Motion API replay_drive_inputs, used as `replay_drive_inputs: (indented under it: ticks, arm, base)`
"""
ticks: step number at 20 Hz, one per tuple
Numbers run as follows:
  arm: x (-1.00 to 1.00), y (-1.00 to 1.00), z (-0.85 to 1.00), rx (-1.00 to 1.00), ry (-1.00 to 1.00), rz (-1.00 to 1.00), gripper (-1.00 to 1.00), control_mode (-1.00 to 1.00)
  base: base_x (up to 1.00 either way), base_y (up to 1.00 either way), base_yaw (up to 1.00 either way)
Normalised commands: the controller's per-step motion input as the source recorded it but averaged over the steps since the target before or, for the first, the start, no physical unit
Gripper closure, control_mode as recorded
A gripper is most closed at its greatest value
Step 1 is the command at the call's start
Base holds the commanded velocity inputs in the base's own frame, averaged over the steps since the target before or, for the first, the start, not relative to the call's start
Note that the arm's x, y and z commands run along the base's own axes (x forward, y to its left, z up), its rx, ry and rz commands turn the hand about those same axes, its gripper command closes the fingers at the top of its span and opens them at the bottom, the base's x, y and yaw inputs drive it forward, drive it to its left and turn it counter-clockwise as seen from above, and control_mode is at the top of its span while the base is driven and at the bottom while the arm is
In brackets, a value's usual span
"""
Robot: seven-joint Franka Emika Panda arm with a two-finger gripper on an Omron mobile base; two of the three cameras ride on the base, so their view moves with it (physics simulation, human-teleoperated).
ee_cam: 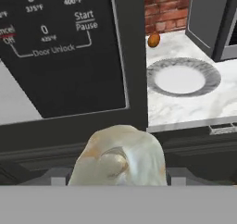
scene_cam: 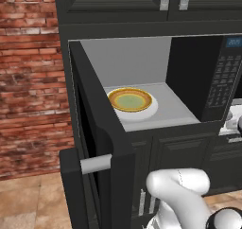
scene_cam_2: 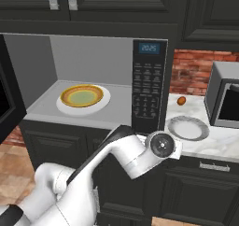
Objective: Pick the garlic from the microwave and place it on plate located on the counter.
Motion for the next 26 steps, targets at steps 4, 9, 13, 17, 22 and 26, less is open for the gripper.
replay_drive_inputs:
  ticks: [4,9,13,17,22,26]
  arm:
    - [0.23,-1.0,0.0,0.06,-0.01,0.06,1.0,-1.0]
    - [0.61,-0.97,-0.02,0.08,-0.03,0.2,1.0,-1.0]
    - [0.45,-0.81,-0.18,0.04,-0.04,0.24,1.0,-1.0]
    - [0.27,-0.58,-0.39,0.0,-0.06,0.22,1.0,-1.0]
    - [0.56,-0.32,-0.09,0.01,-0.1,0.22,1.0,-1.0]
    - [0.57,0.0,-0.1,0.0,-0.04,0.18,1.0,-1.0]
  base:
    - [0.0,0.0,0.0]
    - [0.0,0.0,0.0]
    - [0.0,0.0,0.0]
    - [0.0,0.0,0.0]
    - [0.0,0.0,0.0]
    - [0.0,0.0,0.0]
